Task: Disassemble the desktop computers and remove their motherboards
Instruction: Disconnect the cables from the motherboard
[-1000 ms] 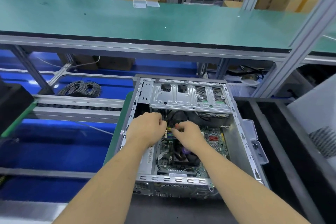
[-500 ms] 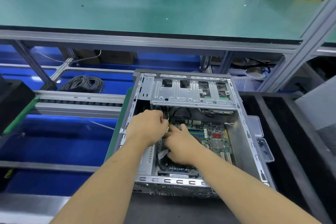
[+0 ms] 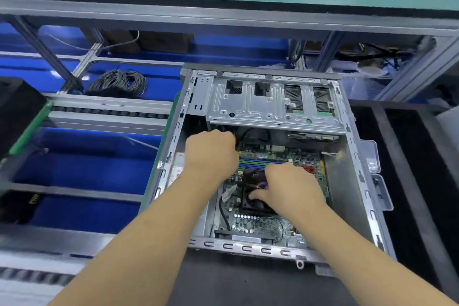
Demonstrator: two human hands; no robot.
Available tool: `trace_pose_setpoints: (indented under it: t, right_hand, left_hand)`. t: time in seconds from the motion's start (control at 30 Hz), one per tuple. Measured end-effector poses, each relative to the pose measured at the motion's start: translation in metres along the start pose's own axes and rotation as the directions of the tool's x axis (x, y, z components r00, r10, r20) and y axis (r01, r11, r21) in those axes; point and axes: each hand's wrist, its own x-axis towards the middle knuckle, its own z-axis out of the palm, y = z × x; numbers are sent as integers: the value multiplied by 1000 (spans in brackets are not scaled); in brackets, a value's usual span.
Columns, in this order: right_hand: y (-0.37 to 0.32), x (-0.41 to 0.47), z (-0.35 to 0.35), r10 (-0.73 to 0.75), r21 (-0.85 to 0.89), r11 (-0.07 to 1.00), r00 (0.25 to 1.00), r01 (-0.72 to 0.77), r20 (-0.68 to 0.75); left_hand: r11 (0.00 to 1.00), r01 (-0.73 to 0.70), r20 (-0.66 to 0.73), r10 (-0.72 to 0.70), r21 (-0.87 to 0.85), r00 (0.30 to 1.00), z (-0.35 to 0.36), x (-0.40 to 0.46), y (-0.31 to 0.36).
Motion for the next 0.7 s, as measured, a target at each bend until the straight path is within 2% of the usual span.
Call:
trace_pose_setpoints:
  t: [0.07, 0.13, 0.17, 0.23, 0.27, 0.33, 0.43, 0.5, 0.63, 0.7]
  right_hand:
    - [10, -7, 2, -43, 37, 999, 997, 40, 64]
    - [18, -14, 7, -157, 289, 953, 964, 91, 214]
    - [20, -16, 9, -213, 408, 910, 931, 77, 298]
    - [20, -16, 13, -314, 477, 873, 864, 100, 394]
    - [18, -14, 15, -348, 464, 875, 845, 137, 407]
    - [13, -10, 18, -388, 433, 878, 834, 205, 392]
    - [12, -8, 24, -419, 303, 899, 825, 317, 379]
    - [14, -14, 27, -450, 180, 893, 808, 412, 380]
    - [20, -23, 28, -473, 115, 864, 710, 491, 522]
    - [21, -23, 29, -477, 120, 859, 691, 498, 543]
  left_hand:
    - [997, -60, -57, 62, 40, 996, 0, 0, 19]
    - [986, -162, -110, 165, 37, 980, 9, -5, 33]
    - [974, -222, -90, 225, 42, 970, 15, -9, 38]
    - [942, -334, 32, 333, 36, 942, 26, -18, 45]
    - [923, -383, 97, 379, 38, 921, 31, -21, 47]
    - [899, -436, 141, 429, 25, 892, 38, -21, 47]
    - [925, -367, 181, 380, -103, 907, 41, -16, 43]
    - [928, -354, 218, 372, -117, 902, 45, -13, 43]
    - [926, -352, 344, 377, -133, 860, 50, -10, 47]
    - [926, -352, 361, 378, -136, 853, 51, -8, 47]
